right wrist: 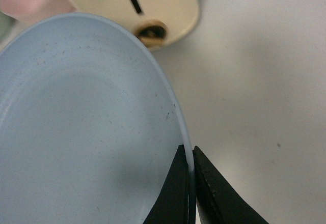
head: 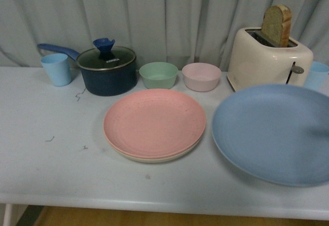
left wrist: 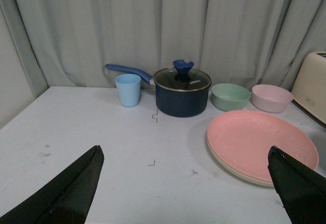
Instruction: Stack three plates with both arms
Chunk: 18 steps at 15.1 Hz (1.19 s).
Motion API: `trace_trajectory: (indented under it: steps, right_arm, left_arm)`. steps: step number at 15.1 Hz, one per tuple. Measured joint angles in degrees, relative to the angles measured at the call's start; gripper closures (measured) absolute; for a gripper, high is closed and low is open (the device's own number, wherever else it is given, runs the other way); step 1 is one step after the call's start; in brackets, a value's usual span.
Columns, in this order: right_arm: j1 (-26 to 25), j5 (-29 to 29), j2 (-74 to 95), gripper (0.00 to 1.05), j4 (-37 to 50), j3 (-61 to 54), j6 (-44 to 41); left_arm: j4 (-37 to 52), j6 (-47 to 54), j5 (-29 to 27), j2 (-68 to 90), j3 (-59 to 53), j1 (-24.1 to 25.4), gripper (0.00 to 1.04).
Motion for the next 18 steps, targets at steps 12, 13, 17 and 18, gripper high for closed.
trace_trajectory:
  steps: [12,13,17,18]
  right_arm:
    - [22.4,5.7,28.0,1.02,-15.3,39.6,16.8]
    - [23.5,6.3,28.6,1.02,-15.6,39.6,17.0]
    - [25.8,7.7,29.1,1.02,-17.2,39.6,17.0]
    - [25.7,8.5,29.1,1.02,-16.3,39.3,16.9]
  left_arm:
    - [0.0,0.0,0.0,0.0,0.0,0.0,0.07]
    - [0.0,0.0,0.0,0.0,0.0,0.0,0.07]
    - [0.0,0.0,0.0,0.0,0.0,0.0,0.07]
    - [0.0,0.0,0.0,0.0,0.0,0.0,0.07]
